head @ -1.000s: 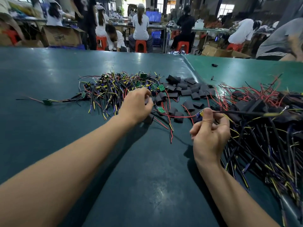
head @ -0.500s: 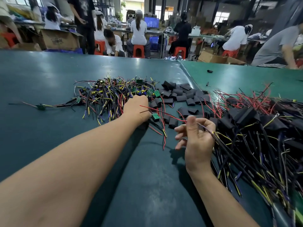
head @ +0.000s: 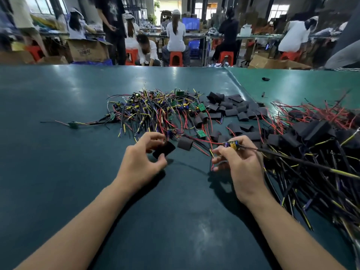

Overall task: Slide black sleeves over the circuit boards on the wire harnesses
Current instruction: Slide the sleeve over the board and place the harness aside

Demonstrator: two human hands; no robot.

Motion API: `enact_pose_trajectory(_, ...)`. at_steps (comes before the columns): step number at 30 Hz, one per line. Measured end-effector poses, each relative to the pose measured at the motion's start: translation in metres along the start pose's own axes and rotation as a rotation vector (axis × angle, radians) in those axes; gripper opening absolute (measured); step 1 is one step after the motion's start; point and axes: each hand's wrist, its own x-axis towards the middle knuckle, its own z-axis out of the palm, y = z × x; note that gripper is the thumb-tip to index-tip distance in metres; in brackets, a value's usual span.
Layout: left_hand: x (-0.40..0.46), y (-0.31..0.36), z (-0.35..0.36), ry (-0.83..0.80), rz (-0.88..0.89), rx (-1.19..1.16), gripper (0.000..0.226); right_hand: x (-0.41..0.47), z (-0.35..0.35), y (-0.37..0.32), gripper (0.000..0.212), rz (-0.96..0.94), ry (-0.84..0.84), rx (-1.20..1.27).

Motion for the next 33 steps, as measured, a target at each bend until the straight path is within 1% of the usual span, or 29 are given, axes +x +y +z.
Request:
enact_pose_trajectory(3, -0.0078, -0.0012, -0.0034, 0.035, 0.063, -0.042, 0.051, 0.0004, 0.0003, -0.0006, 0.016, 0.054, -0.060, -0.008)
enact_pose_trajectory(5, -0.0069, 0.0007, -0.0026, 0.017, 0.077, -0.053, 0.051, -0.0001, -0.0015, 0.0010, 0.017, 0.069, -0.089, -0.030)
enact_pose_trajectory(9, -0.0064, -0.0001, -0.0025, 0.017, 0.118, -0.027, 0.050, -0.0014, -0.0040, -0.0011, 0.016, 0.097, -0.099, -0.043)
enact_pose_trajectory(11, -0.0060, 0.0000, -0.0028, 0.019, 0.121, -0.018, 0.050, -0.0009, -0.0042, -0.0022, 0.007, 0.117, -0.090, -0.026)
enact_pose_trajectory(12, -0.0058, 0.0000, -0.0028, 0.020, 0.116, -0.011, 0.050, -0.0007, -0.0040, -0.0026, 0.007, 0.120, -0.077, -0.014)
enact_pose_trajectory(14, -0.0055, -0.0009, -0.0029, 0.019, 0.100, -0.002, 0.050, -0.0003, -0.0041, -0.0035, 0.015, 0.113, -0.040, 0.024)
enact_pose_trajectory(15, -0.0055, -0.0014, -0.0031, 0.017, 0.092, 0.000, 0.051, -0.0001, -0.0041, -0.0041, 0.016, 0.109, -0.028, 0.043)
enact_pose_trajectory(23, -0.0056, -0.0011, -0.0035, 0.004, 0.073, 0.000, 0.052, 0.0012, -0.0063, -0.0019, 0.013, 0.127, -0.011, 0.101)
enact_pose_trajectory(28, -0.0055, -0.0018, -0.0033, 0.010, 0.086, -0.003, 0.052, 0.0014, -0.0052, 0.0001, 0.010, 0.136, -0.033, 0.071)
enact_pose_trajectory(33, -0.0050, -0.0029, -0.0029, -0.017, 0.078, 0.012, 0.052, -0.0008, -0.0051, 0.0001, 0.008, 0.124, -0.105, 0.013)
